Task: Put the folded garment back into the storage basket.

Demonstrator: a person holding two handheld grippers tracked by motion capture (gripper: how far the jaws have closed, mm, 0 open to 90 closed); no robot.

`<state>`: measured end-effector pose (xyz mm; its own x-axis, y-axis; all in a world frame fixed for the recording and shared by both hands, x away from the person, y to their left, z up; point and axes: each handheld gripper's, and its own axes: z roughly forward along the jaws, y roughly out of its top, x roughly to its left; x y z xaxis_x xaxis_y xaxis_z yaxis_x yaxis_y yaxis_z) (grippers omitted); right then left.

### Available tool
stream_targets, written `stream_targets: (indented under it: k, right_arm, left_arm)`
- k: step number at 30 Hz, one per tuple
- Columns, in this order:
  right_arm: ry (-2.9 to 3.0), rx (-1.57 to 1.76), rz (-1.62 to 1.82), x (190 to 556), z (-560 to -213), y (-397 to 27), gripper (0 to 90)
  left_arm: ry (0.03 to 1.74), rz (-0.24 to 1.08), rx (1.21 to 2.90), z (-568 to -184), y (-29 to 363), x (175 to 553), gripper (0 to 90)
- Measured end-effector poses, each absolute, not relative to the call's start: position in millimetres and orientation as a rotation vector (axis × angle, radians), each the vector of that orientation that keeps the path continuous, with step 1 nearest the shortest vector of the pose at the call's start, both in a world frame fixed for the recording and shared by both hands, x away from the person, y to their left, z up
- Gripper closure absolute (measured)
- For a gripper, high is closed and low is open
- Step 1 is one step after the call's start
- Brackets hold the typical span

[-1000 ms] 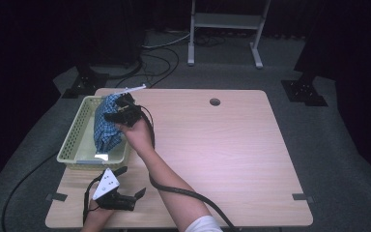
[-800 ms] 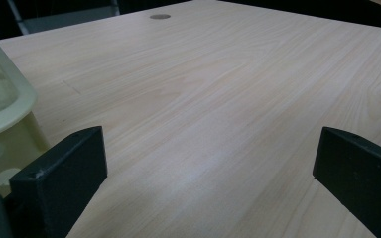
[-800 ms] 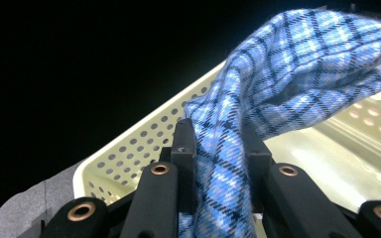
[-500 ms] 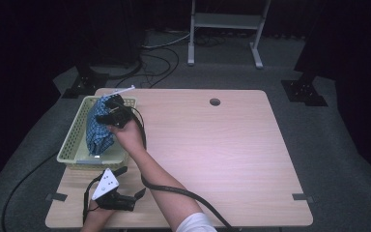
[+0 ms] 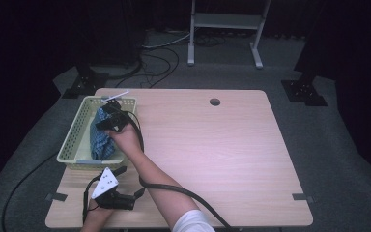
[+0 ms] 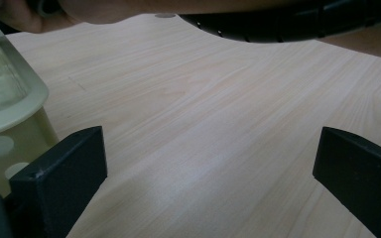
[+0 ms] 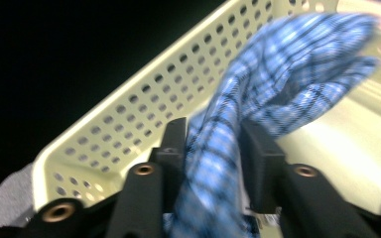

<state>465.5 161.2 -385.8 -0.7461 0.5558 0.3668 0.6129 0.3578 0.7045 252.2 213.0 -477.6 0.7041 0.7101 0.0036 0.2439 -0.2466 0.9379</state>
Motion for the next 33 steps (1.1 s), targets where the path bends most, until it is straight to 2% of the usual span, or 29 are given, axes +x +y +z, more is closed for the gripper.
stream_targets:
  k: [2,6,12,18,26,33]
  right_arm:
    - [-2.552,-1.103,-1.306,468,-389,161,49.5]
    - [-2.579,-1.129,-1.265,469,-387,157,31.2]
    - [-2.597,-1.108,-1.288,462,-379,145,24.3]
    - [-2.570,-1.035,-1.354,455,-381,132,10.3]
    - [-2.457,-0.948,-1.532,448,-383,103,10.1]
    - [-2.516,-0.938,-1.552,438,-382,88,10.2]
  left_arm:
    - [0.757,0.526,1.809,-478,213,252,0.0]
    - [0.757,0.529,1.810,-478,213,253,0.0]
    - [0.757,0.531,1.814,-478,213,253,0.0]
    - [0.758,0.533,1.816,-478,212,252,0.0]
    - [0.760,0.532,1.819,-478,212,253,0.0]
    - [0.764,0.532,1.820,-478,212,253,0.0]
